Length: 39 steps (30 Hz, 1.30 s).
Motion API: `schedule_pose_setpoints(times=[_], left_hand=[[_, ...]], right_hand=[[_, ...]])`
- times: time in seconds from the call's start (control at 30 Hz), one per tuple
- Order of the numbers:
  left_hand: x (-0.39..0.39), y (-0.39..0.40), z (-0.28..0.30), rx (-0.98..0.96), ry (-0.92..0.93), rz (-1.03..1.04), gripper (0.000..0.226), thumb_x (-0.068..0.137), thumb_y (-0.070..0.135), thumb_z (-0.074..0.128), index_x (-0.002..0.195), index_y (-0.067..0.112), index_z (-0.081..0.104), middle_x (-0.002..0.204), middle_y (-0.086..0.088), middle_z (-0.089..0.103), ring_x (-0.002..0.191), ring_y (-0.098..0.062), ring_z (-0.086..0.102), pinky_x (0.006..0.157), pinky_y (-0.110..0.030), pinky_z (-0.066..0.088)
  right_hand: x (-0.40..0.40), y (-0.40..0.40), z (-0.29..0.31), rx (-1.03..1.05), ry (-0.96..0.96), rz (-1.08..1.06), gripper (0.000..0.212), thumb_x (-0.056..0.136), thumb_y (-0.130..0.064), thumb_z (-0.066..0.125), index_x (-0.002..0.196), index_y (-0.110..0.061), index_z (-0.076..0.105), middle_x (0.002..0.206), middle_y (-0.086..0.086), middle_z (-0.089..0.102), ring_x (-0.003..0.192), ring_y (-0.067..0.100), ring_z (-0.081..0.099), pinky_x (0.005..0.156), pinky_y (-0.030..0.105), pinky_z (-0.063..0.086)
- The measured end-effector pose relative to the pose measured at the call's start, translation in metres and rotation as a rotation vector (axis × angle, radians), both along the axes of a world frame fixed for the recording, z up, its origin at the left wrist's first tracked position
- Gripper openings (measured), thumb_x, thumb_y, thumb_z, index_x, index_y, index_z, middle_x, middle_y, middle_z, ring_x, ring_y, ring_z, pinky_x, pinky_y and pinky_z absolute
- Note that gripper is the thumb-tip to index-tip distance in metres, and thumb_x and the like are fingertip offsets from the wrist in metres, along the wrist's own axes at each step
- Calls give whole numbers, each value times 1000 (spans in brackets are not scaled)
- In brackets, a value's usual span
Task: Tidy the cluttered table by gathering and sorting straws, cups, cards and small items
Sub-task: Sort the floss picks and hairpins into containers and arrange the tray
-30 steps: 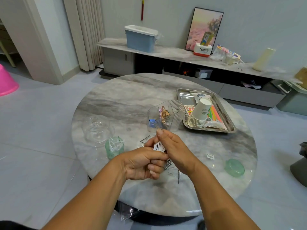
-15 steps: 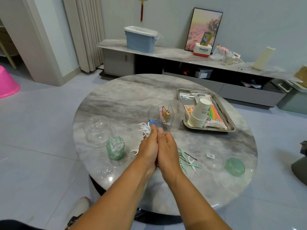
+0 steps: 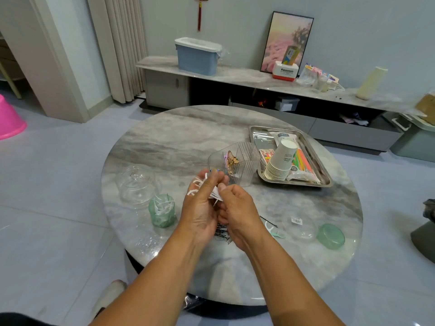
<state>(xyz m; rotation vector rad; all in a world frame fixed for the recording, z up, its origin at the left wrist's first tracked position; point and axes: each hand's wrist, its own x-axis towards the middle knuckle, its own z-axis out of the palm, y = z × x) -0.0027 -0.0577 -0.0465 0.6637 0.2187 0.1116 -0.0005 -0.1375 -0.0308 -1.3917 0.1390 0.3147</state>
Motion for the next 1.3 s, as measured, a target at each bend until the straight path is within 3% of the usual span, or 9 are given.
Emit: schedule_pose_setpoints(times=[0.07,0.2,0.4,0.5,0.63,0.8,1.03,1.17,1.3], left_hand=[[1,1,1,27,36,57,17,78,40,79,75,26,69,75,3,72,68,-10,70,56,-24,56],[4,-3,1,98,211,136,49,78,64,66,65,19,51,68,-3,68,41,-14,50,41,-20,40],[-1,-14,-2,219,283,221,55,95,66,49,74,16,51,60,0,63,45,-15,57,39,-25,42],[0,-17,-3,323,265,304,51,99,60,49,81,13,57,60,0,65,55,-14,65,49,-27,51],[0,-17,-1,358,259,363,44,101,53,50,80,15,57,62,2,67,59,-13,67,56,-28,52],[-2,-16,-2,398,273,329,38,101,53,49,94,17,55,68,3,67,60,-8,67,51,-22,51],[-3,-4,1,275,195,135,46,84,54,68,105,13,58,57,-3,59,37,-12,46,38,-22,39],[-1,20,5,398,122,238,51,84,49,69,118,12,59,101,-4,71,86,-21,71,75,-29,57],[-8,55,-2,1006,79,622,46,85,44,77,123,33,52,113,17,58,109,-11,57,90,-21,44]], right_hand=[[0,0,3,6,92,45,27,103,-21,53,79,-18,44,51,-5,34,39,6,24,37,20,20],[-2,2,6,88,230,3,15,100,-21,50,94,-17,63,52,-2,36,40,8,21,38,19,14],[-7,9,10,-98,148,-42,41,99,-49,53,78,-19,72,55,-6,63,39,10,52,37,17,34],[-12,15,4,-106,47,-132,29,98,-38,59,93,-18,79,82,2,78,77,17,75,61,28,59],[-12,18,-2,-110,0,-192,31,97,-40,57,96,-18,78,86,0,79,84,17,75,86,45,60],[-8,17,-8,-269,-68,-201,33,88,-50,68,86,-18,72,78,-3,76,75,13,73,77,40,60],[-3,13,-12,-6,-44,-258,28,90,-33,76,86,-8,63,48,5,55,39,12,46,41,21,38],[10,4,-11,47,-26,-275,24,93,-25,74,88,-6,61,52,6,59,38,10,42,38,20,33],[22,-9,-12,44,2,-301,24,93,-26,73,93,-6,60,49,0,58,39,8,43,39,19,36]])
